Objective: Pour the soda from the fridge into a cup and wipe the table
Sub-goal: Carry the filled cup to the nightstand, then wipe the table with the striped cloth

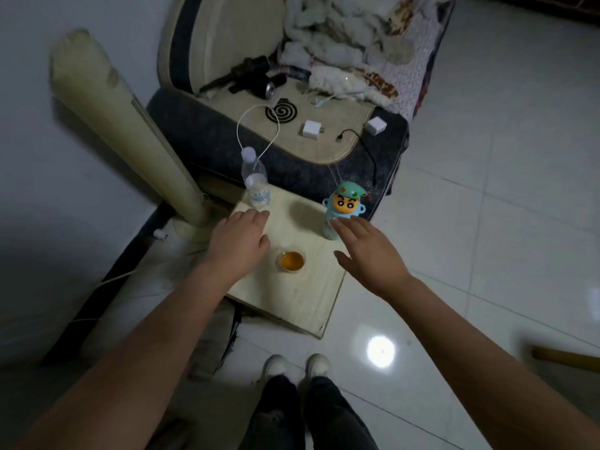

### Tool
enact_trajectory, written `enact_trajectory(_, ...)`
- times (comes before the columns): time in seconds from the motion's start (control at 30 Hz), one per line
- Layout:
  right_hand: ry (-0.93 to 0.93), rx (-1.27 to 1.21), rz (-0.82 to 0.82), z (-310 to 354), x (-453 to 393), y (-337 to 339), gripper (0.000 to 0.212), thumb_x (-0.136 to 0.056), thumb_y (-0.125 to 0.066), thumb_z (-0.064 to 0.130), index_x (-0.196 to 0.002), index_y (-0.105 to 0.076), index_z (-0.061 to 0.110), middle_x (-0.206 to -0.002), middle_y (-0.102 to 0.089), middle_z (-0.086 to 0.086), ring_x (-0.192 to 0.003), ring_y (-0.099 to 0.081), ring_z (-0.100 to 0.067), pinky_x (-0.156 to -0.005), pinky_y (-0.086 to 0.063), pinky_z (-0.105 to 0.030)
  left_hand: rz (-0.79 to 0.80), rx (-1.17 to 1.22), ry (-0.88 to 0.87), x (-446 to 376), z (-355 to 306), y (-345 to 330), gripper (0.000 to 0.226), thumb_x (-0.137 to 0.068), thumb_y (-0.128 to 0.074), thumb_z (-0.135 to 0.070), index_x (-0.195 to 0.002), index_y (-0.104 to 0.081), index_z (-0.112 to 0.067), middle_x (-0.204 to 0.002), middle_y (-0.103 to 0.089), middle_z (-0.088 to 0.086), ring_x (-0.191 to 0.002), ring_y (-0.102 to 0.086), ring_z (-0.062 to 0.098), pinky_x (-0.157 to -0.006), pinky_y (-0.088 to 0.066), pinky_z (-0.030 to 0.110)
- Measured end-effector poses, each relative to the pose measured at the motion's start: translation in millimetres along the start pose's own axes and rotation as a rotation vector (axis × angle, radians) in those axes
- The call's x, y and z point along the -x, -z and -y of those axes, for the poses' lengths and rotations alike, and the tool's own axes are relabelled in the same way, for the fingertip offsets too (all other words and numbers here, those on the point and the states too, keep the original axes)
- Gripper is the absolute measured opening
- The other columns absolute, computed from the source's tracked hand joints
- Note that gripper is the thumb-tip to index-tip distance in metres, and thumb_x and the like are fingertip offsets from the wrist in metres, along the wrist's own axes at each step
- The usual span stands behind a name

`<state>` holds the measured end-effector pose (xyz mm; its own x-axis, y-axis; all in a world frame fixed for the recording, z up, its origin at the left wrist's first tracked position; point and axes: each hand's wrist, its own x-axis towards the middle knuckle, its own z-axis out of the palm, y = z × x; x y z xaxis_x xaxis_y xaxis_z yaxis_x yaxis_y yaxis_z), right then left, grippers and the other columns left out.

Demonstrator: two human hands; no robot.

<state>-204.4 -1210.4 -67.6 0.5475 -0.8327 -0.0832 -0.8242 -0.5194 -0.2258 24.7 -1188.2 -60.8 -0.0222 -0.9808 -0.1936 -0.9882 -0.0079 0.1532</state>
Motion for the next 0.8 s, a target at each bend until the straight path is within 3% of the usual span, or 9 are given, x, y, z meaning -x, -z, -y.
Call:
enact_trajectory(0.13,-0.066,-0.041,-0.069,8.3,25.7,26.0,0.057,-0.089,-0.056,0.025,-0.139,-0.036,0.009,-0.142,-0.042,-0.015,-0.132,-0.037,-0.033,-0.106,-0.033,-0.042,-0.073,-0.024,-0.007,18.2,-14.2,20.3,0.048,-0.094,-0.041,-0.030,-0.139,-0.035,-0.015,-0.137,-0.046,0.007,-0.121,-0.044,0.026,-0.091,-0.039,0.037)
enact_trajectory(0.43,-0.215,-0.040,-0.182,19.6,67.3,41.7,0.054,-0.088,-0.057,0.024,-0.136,-0.040,0.009,-0.138,-0.047,-0.013,-0.126,-0.042,-0.030,-0.102,-0.038,-0.040,-0.117,-0.051,-0.082,40.5,-35.5,31.7,0.046,-0.094,-0.040,-0.034,-0.135,-0.041,-0.013,-0.130,-0.052,0.009,-0.115,-0.049,0.027,-0.089,-0.040,0.037)
enact_trajectory(0.8,-0.450,-0.095,-0.239,28.2,122.9,23.4,0.053,-0.089,-0.056,0.026,-0.137,-0.039,0.008,-0.140,-0.045,-0.011,-0.129,-0.040,-0.028,-0.104,-0.036,-0.038,-0.061,-0.061,-0.272,47.1,-59.3,24.0,0.046,-0.094,-0.040,-0.036,-0.134,-0.042,-0.012,-0.132,-0.050,0.008,-0.118,-0.047,0.026,-0.090,-0.041,0.037)
